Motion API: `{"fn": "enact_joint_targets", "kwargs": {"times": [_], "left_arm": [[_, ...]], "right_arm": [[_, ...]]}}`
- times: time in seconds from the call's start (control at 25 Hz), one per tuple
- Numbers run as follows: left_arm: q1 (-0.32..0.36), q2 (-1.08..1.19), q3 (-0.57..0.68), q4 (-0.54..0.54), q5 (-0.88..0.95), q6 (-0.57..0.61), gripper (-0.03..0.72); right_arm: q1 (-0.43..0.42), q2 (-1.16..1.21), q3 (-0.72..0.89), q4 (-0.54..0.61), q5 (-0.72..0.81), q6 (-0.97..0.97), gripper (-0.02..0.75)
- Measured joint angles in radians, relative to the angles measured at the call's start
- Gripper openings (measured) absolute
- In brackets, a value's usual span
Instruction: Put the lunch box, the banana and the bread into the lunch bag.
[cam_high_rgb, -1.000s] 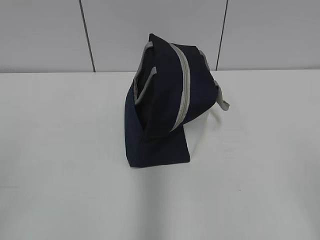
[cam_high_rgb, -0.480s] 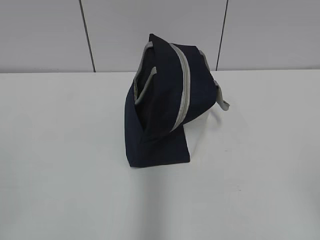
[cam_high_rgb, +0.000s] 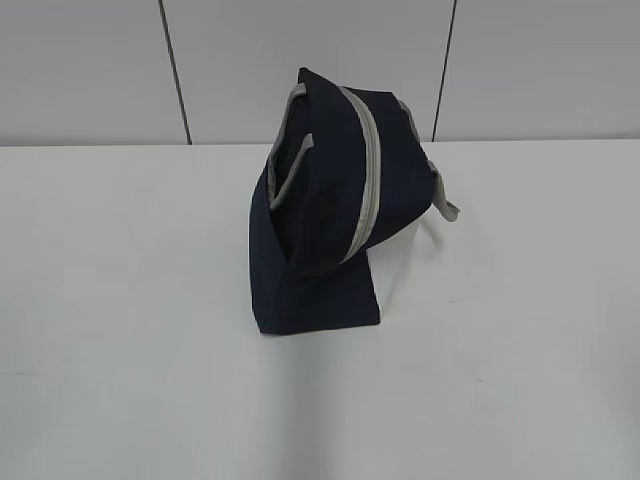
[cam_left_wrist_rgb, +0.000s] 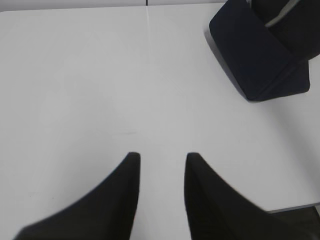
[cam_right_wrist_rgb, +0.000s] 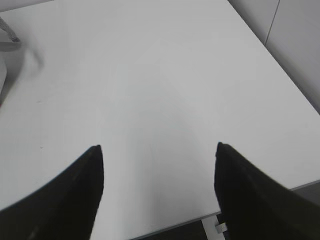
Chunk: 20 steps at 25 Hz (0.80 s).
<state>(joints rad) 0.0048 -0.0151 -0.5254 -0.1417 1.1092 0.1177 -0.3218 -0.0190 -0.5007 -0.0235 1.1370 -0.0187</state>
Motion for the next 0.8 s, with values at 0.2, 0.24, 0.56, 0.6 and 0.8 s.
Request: {"fn": "enact_joint_targets", "kwargs": {"times": [0.2,0.24,0.56,0.6,0.8], "left_arm": [[0.000,0.000,0.000,0.000,0.000,0.000,0.235],[0.000,0.000,0.000,0.000,0.000,0.000,0.235],[0.000,0.000,0.000,0.000,0.000,0.000,0.235],[0.000,0.000,0.000,0.000,0.000,0.000,0.235],[0.000,0.000,0.000,0.000,0.000,0.000,0.235]], "right_arm": [[0.020,0.000,0.000,0.000,0.000,0.000,0.512],[0.032,0.000,0.000,0.000,0.000,0.000,0.512],[0.157,0.000,0.000,0.000,0.000,0.000,0.512],[0.159,0.000,0.000,0.000,0.000,0.000,0.511],[0.159,0.000,0.000,0.000,0.000,0.000,0.511]]}}
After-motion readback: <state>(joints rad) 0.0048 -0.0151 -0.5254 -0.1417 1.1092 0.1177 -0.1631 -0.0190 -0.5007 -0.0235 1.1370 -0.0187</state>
